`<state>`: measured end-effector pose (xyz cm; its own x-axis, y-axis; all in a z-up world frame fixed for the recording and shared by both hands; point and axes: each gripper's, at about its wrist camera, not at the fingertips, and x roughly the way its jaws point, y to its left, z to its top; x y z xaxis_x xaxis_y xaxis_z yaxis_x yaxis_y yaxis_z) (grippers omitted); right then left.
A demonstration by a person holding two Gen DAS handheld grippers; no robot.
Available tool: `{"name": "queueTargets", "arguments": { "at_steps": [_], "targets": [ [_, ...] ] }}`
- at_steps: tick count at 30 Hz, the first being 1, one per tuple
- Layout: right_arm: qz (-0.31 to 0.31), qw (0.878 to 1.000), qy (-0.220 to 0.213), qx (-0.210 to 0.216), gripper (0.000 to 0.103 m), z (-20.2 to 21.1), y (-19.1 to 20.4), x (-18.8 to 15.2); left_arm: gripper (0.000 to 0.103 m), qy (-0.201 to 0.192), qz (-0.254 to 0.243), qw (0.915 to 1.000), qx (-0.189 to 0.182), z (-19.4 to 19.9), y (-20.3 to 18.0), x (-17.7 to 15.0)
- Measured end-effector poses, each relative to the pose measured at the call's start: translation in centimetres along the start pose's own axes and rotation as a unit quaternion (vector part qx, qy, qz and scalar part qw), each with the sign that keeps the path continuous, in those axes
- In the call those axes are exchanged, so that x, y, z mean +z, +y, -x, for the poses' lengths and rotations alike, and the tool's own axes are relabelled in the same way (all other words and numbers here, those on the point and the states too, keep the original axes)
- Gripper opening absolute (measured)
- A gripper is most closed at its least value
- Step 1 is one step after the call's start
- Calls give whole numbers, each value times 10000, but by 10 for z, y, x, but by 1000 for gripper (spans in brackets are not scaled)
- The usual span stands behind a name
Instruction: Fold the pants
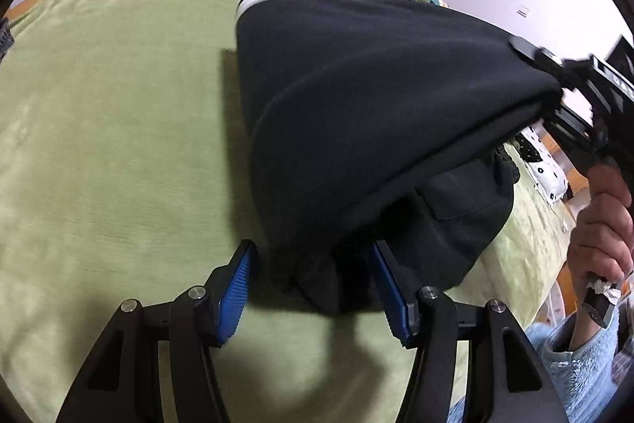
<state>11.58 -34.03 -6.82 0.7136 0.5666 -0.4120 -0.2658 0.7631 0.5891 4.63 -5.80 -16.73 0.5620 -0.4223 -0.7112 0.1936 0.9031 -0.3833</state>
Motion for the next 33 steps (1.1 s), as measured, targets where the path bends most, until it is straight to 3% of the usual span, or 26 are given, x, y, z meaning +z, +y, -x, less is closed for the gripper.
{"name": "queueTargets", "arguments": {
  "at_steps": [8, 12, 17, 24, 28, 29, 30, 31, 33],
  "targets": [
    [43, 9959, -614, -660, 17, 59, -69, 38, 56, 178, -469, 9986, 182, -17, -42, -2],
    [-287, 9915, -762, -1011, 17, 86, -124, 36, 58, 263, -849, 9960, -49, -14, -62, -1],
    [-818, 9839, -350, -1552, 17, 76, -189, 1, 58, 465, -1417, 9886, -209, -11, -73, -5],
    [-887, 9831, -372, -1559, 18, 74, -195, -8, 58, 786, -2167, 9723, -376, -9, -92, -19],
    [-796, 9821, -429, -1652, 18, 75, -190, -11, 58, 632, -2218, 9729, 137, -24, -105, -15],
    [-854, 9824, -459, -1595, 18, 77, -190, -12, 51, 499, -2302, 9714, 305, -27, -108, -15],
    [-929, 9831, -515, -1489, 17, 81, -190, -11, 29, 328, -2357, 9690, 660, -31, -108, -14],
    [-925, 9839, -573, -1416, 17, 87, -190, -11, 28, 236, -2299, 9696, 809, -30, -105, -10],
    [-785, 9848, -794, -1333, 17, 97, -180, -12, 23, -92, -1773, 9827, 534, -14, -95, -2]
  ]
}}
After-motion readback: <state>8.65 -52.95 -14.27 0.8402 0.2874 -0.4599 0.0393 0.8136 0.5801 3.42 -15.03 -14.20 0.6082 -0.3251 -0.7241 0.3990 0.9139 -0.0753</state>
